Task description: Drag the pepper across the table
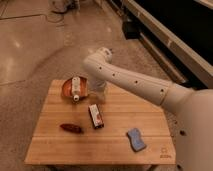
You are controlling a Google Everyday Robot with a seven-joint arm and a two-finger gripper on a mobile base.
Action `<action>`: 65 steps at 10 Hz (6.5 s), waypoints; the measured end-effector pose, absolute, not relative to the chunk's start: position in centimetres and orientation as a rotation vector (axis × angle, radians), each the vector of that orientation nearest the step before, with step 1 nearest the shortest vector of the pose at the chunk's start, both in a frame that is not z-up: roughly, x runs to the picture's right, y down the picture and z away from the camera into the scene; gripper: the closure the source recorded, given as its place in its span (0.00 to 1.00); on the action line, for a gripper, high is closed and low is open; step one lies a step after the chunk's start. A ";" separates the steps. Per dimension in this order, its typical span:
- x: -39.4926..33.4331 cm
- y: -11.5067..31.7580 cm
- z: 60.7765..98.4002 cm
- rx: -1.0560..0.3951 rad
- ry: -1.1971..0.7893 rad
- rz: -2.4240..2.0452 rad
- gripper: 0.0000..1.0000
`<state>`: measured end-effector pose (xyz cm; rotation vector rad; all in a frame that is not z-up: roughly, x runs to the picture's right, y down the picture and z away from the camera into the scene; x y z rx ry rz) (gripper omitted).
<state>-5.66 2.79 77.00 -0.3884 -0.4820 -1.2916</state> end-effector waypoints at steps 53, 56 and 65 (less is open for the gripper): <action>1.5 23.6 79.4 -0.378 -0.856 -1.933 1.00; 4.4 24.5 78.5 -0.408 -0.876 -1.913 0.78; 7.0 23.3 77.7 -0.405 -0.877 -1.859 0.28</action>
